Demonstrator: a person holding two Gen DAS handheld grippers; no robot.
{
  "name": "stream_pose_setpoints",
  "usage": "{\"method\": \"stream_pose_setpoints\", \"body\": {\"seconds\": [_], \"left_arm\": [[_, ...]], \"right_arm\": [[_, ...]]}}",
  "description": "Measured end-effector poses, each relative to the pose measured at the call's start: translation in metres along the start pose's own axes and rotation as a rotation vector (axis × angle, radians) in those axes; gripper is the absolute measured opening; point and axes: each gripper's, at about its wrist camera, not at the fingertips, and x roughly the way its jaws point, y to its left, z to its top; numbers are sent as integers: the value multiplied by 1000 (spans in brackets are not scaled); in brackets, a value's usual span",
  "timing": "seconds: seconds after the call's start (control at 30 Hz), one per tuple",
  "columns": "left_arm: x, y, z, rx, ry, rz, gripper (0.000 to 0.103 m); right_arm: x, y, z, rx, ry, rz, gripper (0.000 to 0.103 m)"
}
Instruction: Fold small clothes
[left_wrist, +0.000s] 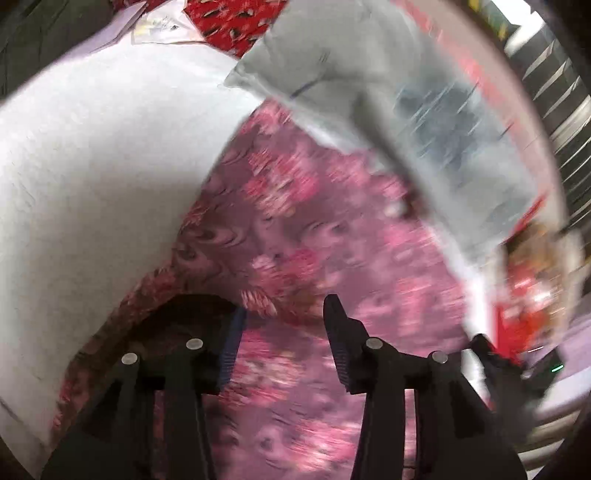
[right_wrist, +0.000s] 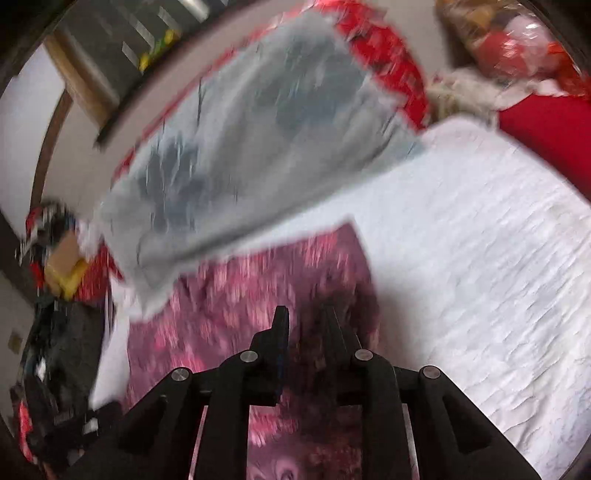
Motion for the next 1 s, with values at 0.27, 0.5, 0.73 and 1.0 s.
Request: {"method": "stream_pose_setpoints", "body": {"seconds": [0.27, 0.5, 0.73, 1.0], "left_arm": [[-25, 8, -10, 141, 155, -17, 44], [-86, 83, -61, 173, 293, 4, 59], [-105, 142, -130, 45, 434, -20, 59], [-125, 146, -172, 17, 474, -84, 59]], "right_arm": [[-21, -6, -10, -69, 205, -11, 29], [-114, -40, -82, -226, 321, -27, 54], [-150, -106, -172, -53, 445, -5, 56], [-140, -142, -215, 163, 484, 151, 56]]}}
